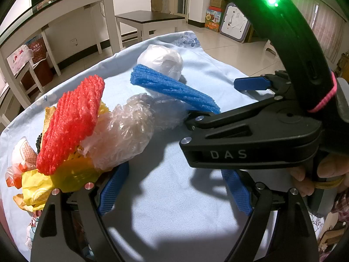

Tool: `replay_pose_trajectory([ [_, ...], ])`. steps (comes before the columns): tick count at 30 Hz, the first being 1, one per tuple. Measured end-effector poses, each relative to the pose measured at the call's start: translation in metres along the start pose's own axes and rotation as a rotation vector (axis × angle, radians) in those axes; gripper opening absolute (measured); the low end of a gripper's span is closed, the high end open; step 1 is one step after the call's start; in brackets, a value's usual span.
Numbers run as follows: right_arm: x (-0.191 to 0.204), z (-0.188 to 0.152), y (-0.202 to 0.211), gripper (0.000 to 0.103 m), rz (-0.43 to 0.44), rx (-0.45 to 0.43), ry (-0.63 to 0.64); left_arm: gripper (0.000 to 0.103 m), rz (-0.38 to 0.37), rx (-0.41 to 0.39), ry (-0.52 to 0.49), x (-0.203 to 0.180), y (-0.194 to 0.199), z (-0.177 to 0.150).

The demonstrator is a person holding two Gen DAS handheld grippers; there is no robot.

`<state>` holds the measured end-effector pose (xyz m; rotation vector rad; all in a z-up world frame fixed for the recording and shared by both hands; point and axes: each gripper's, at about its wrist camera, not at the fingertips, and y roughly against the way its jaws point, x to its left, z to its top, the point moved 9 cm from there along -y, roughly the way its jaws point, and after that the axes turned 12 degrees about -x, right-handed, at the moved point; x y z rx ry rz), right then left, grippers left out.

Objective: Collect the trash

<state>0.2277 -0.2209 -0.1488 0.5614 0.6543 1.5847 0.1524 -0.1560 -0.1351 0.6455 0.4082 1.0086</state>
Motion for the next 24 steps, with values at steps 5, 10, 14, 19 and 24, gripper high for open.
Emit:
replay_pose_trajectory([
  [5,0.0001,0.0001,0.0003,0.096,0.0,0.0,0.0,0.087,-0.002,0.0,0.0,-0.001,0.0008,-0.0006],
  [10,0.0002,-0.0001,0.0002,0.096,0.0,0.0,0.0,0.087,-0.002,0.002,0.0,-0.0011,0.0008,-0.0008],
  [14,0.0001,0.0001,0.0002,0.096,0.0,0.0,0.0,0.087,-0.002,0.002,0.0,-0.0011,0.0008,-0.0007],
  [19,0.0001,0.0001,0.0003,0.096,0.0,0.0,0.0,0.088,-0.001,0.005,0.009,0.0,-0.0012,0.0004],
  [24,0.0001,0.0003,0.0003,0.096,0.0,0.0,0.0,0.083,0.019,0.0,0.044,0.0036,-0.0039,0.0032],
])
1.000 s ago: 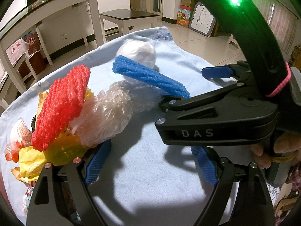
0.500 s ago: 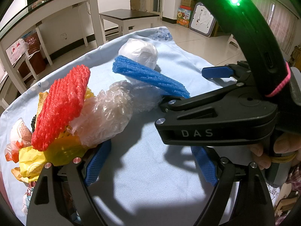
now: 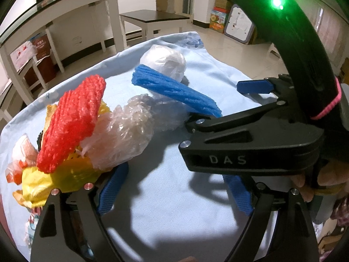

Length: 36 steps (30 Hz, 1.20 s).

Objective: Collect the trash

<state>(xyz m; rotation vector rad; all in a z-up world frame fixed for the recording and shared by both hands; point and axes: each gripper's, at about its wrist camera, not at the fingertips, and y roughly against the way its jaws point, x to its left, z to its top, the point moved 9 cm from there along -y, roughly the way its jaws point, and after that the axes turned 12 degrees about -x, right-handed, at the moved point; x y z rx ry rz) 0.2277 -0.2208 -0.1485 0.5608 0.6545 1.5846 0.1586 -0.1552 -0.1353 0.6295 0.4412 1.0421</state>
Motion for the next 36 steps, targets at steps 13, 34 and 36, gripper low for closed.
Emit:
replay_pose_trajectory([
  [13,0.004,0.022,0.056,0.091,0.029,-0.154,-0.026,0.068,0.103,-0.169,0.053,0.023,0.081,0.022],
  [34,0.051,0.003,0.154,0.091,0.114,-0.334,-0.046,0.048,0.313,-0.294,0.162,0.052,0.159,0.008],
  [36,0.054,0.003,0.157,0.091,0.117,-0.337,-0.043,0.048,0.323,-0.304,0.164,0.053,0.163,0.007],
])
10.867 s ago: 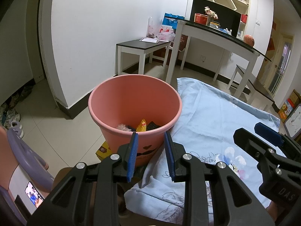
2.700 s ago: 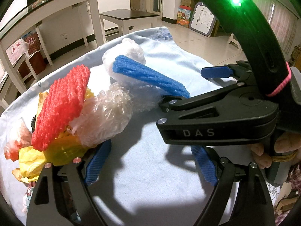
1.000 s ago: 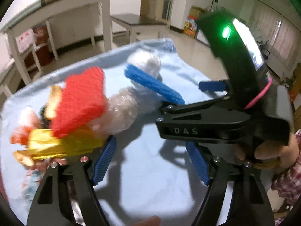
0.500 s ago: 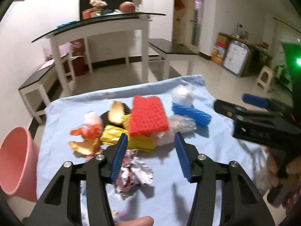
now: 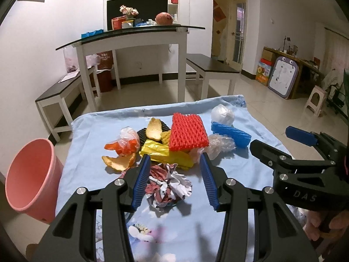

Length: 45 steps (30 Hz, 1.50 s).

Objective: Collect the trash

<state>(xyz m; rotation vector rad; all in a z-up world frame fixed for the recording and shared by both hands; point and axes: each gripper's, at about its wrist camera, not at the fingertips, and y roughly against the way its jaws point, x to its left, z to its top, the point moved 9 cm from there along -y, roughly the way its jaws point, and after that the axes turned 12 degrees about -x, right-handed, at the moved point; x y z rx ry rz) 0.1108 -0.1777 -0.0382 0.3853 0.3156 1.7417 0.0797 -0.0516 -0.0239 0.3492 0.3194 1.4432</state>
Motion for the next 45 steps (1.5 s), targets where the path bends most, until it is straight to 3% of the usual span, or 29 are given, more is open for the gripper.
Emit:
replay_pose_trajectory([
  [10,0.014,0.007,0.01,0.091,0.007,-0.032,0.027,0.048,0.028,-0.02,0.038,0.013,0.011,0.001],
  [45,0.025,0.009,0.007,0.091,0.014,-0.023,0.05,0.048,0.054,-0.014,0.086,0.031,0.013,0.001],
])
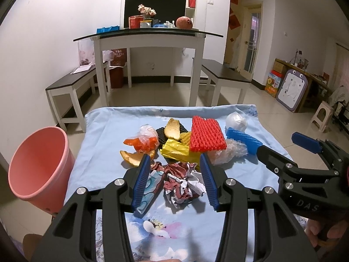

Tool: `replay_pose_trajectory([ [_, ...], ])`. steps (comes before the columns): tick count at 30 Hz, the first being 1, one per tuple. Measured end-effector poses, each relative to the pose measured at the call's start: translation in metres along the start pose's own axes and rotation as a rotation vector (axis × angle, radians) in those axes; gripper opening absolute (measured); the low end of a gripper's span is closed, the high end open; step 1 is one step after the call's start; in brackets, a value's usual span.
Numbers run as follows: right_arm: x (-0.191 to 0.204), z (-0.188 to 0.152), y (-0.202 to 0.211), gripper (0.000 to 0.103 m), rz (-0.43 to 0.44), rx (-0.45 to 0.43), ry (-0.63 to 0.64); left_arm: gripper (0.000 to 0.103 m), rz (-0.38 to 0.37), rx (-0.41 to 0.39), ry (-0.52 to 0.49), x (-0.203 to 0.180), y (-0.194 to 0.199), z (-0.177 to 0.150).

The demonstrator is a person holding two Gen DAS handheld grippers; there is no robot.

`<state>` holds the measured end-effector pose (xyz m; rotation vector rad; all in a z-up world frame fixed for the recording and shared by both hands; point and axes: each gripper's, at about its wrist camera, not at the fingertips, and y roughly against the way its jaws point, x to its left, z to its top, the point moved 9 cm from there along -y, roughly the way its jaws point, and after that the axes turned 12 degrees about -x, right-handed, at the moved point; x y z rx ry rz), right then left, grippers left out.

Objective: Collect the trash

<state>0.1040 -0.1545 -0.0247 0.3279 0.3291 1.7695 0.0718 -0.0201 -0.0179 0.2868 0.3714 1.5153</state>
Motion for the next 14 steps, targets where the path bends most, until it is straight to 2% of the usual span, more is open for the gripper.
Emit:
replay_pose_trajectory([
  [14,-0.0012,-0.0034,-0.0047,0.091,0.004,0.009,0.002,0.048,0.019,0.015,0.014,0.0064,-0.003,-0.0037],
])
